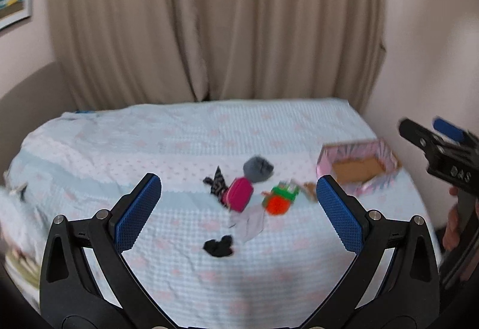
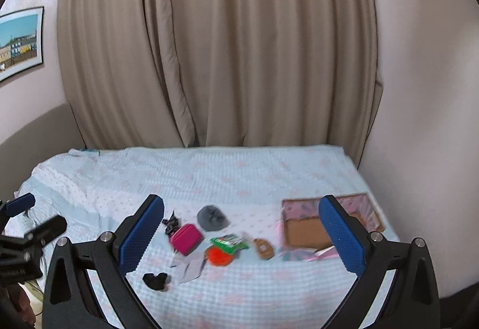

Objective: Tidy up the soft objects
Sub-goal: 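Grasp the black sock with the left tool while the right tool grasps the grey cloth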

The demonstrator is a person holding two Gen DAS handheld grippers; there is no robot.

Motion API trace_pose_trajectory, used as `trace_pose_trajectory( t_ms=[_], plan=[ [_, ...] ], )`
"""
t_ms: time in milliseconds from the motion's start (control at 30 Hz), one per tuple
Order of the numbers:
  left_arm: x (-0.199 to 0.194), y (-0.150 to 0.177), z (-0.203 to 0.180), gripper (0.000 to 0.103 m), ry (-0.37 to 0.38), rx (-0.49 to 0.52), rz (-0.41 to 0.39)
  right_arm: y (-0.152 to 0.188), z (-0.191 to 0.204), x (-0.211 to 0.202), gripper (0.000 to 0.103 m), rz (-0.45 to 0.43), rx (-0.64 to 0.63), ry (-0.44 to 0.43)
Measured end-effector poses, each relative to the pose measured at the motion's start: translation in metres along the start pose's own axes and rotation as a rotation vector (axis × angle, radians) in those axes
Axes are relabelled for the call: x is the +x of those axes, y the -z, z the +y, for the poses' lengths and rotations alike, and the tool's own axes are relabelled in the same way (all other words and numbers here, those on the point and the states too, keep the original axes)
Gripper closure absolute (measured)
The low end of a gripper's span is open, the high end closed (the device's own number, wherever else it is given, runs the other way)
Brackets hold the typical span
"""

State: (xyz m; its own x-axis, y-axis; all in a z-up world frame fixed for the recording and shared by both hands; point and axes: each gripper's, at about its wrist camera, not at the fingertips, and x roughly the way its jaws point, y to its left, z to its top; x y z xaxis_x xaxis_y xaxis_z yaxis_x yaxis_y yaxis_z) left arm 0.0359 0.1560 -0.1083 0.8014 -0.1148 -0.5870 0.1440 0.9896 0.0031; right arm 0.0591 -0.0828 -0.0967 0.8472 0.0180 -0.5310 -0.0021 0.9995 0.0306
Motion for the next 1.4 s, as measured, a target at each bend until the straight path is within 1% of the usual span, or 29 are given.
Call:
trace_pose_trajectory(
  t_ms=[167,267,367,433,467,567,633,767,867,1033,1133,1167,1200,1233,1267,1300,1333,1400],
  plan=[
    [0.048,0.028,0.03,0.0,0.08,0.084,0.054,0.031,0.047,0.048,0.0,0.072,0.009,0.005],
    [0.084,0.049,0.041,0.0,0.121,0.115,0.094,0.051,0.064,0.078,0.0,0.109,0.004,0.003],
    [0.12,0.075,0.048,0.0,0.15,0.137,0.138,0.073,0.077,0.107,0.0,0.15,-0.003,-0.015],
    [0.15,0.097,0.05,0.0,0.163,0.149,0.17,0.089,0.083,0.125,0.0,0.177,-0.008,-0.023],
    [0.164,0.109,0.052,0.0,0.167,0.152,0.189,0.099,0.086,0.14,0.0,0.2,-0.012,-0.03],
    [0.206,0.143,0.056,0.0,0.169,0.128,0.24,0.125,0.092,0.173,0.0,0.248,-0.033,-0.044],
    [0.227,0.162,0.06,0.0,0.163,0.107,0.268,0.144,0.098,0.197,0.0,0.282,-0.056,-0.062],
    [0.274,0.206,0.06,0.001,0.115,0.085,0.317,0.185,0.11,0.249,0.0,0.35,-0.121,-0.102],
    [0.298,0.231,0.055,0.003,0.086,0.065,0.35,0.214,0.116,0.286,0.0,0.39,-0.162,-0.122],
    [0.328,0.256,0.048,0.01,0.062,0.043,0.392,0.246,0.122,0.335,0.001,0.438,-0.218,-0.154],
    [0.338,0.262,0.046,0.017,0.029,0.045,0.389,0.256,0.125,0.353,0.005,0.459,-0.241,-0.178],
    [0.34,0.262,0.045,0.019,0.019,0.05,0.377,0.258,0.126,0.358,0.008,0.465,-0.243,-0.187],
    [0.337,0.26,0.044,0.024,0.018,0.051,0.374,0.259,0.126,0.362,0.014,0.469,-0.244,-0.196],
    [0.338,0.259,0.044,0.029,0.018,0.052,0.371,0.26,0.127,0.365,0.016,0.471,-0.247,-0.198],
    [0.339,0.257,0.043,0.036,0.018,0.057,0.37,0.261,0.127,0.369,0.022,0.475,-0.251,-0.203],
    [0.341,0.256,0.042,0.04,0.017,0.062,0.37,0.261,0.127,0.372,0.027,0.474,-0.252,-0.212],
    [0.342,0.254,0.042,0.043,0.019,0.068,0.37,0.26,0.127,0.374,0.031,0.468,-0.252,-0.217],
    [0.345,0.249,0.043,0.059,0.026,0.071,0.363,0.256,0.129,0.377,0.046,0.464,-0.253,-0.226]
  ],
)
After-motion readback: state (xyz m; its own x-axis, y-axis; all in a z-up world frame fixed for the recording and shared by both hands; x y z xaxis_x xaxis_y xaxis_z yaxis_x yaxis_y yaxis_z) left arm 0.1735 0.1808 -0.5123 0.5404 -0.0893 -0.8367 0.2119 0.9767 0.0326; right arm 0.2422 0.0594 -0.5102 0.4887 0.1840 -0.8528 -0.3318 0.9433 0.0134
